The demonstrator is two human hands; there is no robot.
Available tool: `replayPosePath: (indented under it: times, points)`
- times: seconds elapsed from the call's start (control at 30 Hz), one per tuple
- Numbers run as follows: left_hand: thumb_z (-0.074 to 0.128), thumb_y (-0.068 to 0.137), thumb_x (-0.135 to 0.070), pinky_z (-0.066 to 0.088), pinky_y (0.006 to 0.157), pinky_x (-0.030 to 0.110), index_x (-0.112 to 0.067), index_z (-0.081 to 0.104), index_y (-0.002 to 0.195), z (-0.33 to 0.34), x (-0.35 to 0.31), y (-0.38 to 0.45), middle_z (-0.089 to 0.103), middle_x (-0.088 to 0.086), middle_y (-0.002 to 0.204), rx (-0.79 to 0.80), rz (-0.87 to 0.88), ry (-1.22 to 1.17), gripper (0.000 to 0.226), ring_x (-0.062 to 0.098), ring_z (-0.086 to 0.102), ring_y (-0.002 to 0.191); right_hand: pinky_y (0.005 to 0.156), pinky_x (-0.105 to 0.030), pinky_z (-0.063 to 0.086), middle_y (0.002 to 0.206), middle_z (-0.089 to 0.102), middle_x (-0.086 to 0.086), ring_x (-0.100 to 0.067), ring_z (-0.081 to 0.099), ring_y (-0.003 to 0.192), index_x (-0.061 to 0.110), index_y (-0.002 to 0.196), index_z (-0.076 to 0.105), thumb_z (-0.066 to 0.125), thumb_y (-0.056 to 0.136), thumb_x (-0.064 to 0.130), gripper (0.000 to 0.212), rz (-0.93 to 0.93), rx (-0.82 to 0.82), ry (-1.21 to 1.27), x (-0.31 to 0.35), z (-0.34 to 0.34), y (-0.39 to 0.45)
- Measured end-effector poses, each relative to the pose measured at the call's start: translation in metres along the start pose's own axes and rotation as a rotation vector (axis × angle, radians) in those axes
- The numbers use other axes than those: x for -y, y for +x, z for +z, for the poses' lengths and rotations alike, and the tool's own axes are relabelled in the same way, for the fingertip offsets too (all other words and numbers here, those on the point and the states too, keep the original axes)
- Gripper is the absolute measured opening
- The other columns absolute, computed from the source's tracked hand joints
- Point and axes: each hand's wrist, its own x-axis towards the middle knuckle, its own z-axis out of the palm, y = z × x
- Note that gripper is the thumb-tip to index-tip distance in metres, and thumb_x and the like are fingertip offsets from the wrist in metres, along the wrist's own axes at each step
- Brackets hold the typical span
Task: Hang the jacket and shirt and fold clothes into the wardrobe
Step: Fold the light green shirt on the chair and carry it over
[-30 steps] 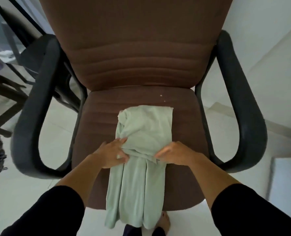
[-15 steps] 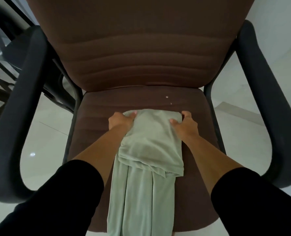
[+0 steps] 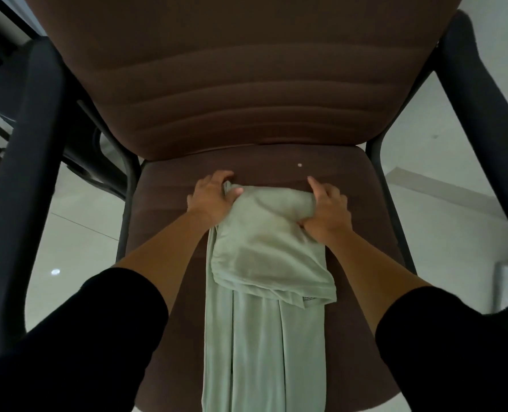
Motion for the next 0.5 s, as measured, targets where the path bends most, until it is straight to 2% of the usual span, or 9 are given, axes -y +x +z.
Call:
replayPosePath:
  times: [0.07, 0.17, 0.33, 0.4, 0.5]
  points:
    - [0.058, 0.083, -0.055, 0.029, 0.107, 0.05, -0.036, 0.037, 0.137, -0.006, -0.002, -0.002, 0.049, 0.001, 0.138, 0.109, 0.061, 0.146, 0.062, 0.029, 0.042, 0.128, 0.106, -0.046, 0.03, 0.145, 0.031, -0.006, -0.03, 0.026, 0.134, 0.033, 0.15, 0.01, 0.067, 0.082, 0.018, 0.09, -0.035, 0.005, -0.047, 0.0, 0.003, 0.001]
    - [0.071, 0.075, -0.05, 0.032, 0.108, 0.046, -0.034, 0.037, 0.138, -0.014, -0.004, -0.007, 0.056, 0.001, 0.132, 0.164, 0.162, 0.196, 0.074, 0.027, 0.048, 0.124, 0.101, -0.042, 0.036, 0.135, 0.043, -0.009, -0.03, 0.036, 0.125, 0.035, 0.148, 0.019, 0.063, 0.083, 0.011, 0.081, -0.09, -0.095, -0.017, -0.001, 0.005, -0.005]
    - [0.076, 0.074, -0.027, 0.043, 0.099, 0.046, -0.043, 0.035, 0.132, -0.034, -0.018, -0.026, 0.063, 0.001, 0.109, 0.045, 0.271, 0.024, 0.073, 0.025, 0.062, 0.097, 0.086, -0.023, 0.04, 0.117, 0.053, -0.005, -0.02, 0.052, 0.108, 0.036, 0.139, 0.038, 0.057, 0.085, 0.001, 0.067, -0.14, -0.175, 0.279, 0.006, -0.024, -0.026]
    - [0.075, 0.076, -0.028, 0.042, 0.1, 0.046, -0.042, 0.035, 0.134, -0.045, -0.026, -0.036, 0.063, 0.001, 0.112, -0.011, 0.317, 0.035, 0.072, 0.026, 0.062, 0.1, 0.087, -0.024, 0.041, 0.117, 0.055, -0.007, -0.02, 0.053, 0.107, 0.029, 0.138, 0.041, 0.058, 0.085, 0.002, 0.063, -0.149, -0.22, 0.282, 0.011, -0.043, -0.037]
    - [0.073, 0.077, -0.03, 0.039, 0.102, 0.043, -0.033, 0.043, 0.134, -0.056, -0.036, -0.054, 0.062, 0.001, 0.122, -0.122, 0.383, 0.081, 0.065, 0.024, 0.056, 0.114, 0.098, -0.027, 0.039, 0.129, 0.053, -0.011, -0.026, 0.05, 0.119, 0.019, 0.133, 0.051, 0.059, 0.085, 0.006, 0.05, -0.158, -0.265, 0.169, 0.015, -0.06, -0.056]
